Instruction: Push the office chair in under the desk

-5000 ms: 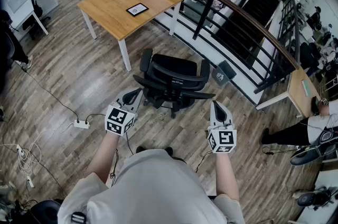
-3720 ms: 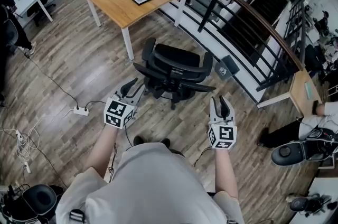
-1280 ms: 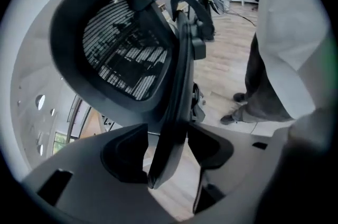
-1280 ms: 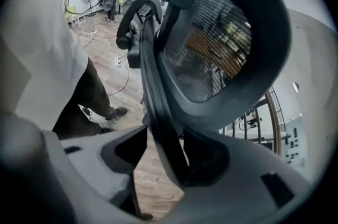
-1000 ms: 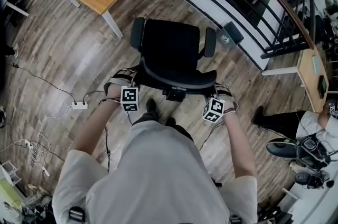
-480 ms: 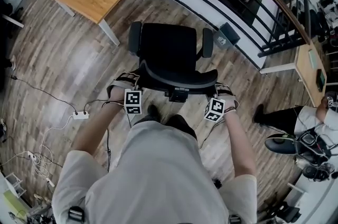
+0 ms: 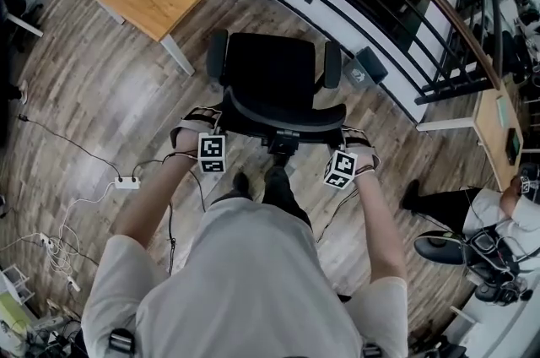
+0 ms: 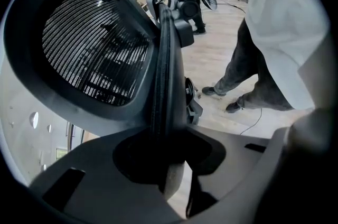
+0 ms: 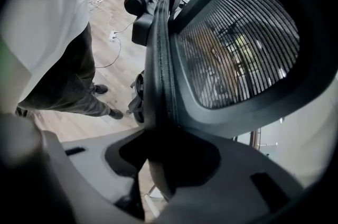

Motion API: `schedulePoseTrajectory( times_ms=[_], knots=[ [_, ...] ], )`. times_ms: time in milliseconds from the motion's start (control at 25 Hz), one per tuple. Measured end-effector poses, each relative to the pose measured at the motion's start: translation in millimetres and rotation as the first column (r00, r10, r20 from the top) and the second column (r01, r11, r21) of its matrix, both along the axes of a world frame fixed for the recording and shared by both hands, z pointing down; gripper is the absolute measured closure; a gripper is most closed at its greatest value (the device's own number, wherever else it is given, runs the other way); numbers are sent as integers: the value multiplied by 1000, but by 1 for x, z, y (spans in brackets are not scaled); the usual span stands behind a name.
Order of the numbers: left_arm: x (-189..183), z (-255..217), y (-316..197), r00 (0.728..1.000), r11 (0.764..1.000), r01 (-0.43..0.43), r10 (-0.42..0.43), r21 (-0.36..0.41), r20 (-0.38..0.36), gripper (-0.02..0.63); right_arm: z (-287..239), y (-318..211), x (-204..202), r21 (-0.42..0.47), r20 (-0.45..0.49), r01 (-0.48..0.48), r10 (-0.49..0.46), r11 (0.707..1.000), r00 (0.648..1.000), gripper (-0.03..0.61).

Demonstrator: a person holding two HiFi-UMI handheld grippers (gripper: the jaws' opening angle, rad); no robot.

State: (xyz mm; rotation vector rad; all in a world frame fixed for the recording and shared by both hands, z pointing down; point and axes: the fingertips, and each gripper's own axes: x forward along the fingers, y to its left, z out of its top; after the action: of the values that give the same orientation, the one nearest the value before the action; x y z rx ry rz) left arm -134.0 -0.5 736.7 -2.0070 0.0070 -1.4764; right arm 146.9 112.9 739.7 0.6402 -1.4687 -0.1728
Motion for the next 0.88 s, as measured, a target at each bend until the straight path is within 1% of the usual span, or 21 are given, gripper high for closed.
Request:
schedulePoseTrajectory(
  times_ms=[200,440,680,880],
  knots=[
    [17,0,-26,999,999,47,-47,-4,1,514,-4,-38,21,15,-6,42,-42,999,999,449],
    [41,-1,-55,994,994,107,-107,0,0,514,-3,-82,50,9,-2,97,-97,995,995,450],
    [68,1,-93,985,985,174,-174,2,9,515,-4,-138,82,25,-6,174,-174,984,985,453],
    [79,-3,-106,974,974,226,-226,4,10,516,-10,-167,96,41,-12,233,-233,972,972,454]
  ],
)
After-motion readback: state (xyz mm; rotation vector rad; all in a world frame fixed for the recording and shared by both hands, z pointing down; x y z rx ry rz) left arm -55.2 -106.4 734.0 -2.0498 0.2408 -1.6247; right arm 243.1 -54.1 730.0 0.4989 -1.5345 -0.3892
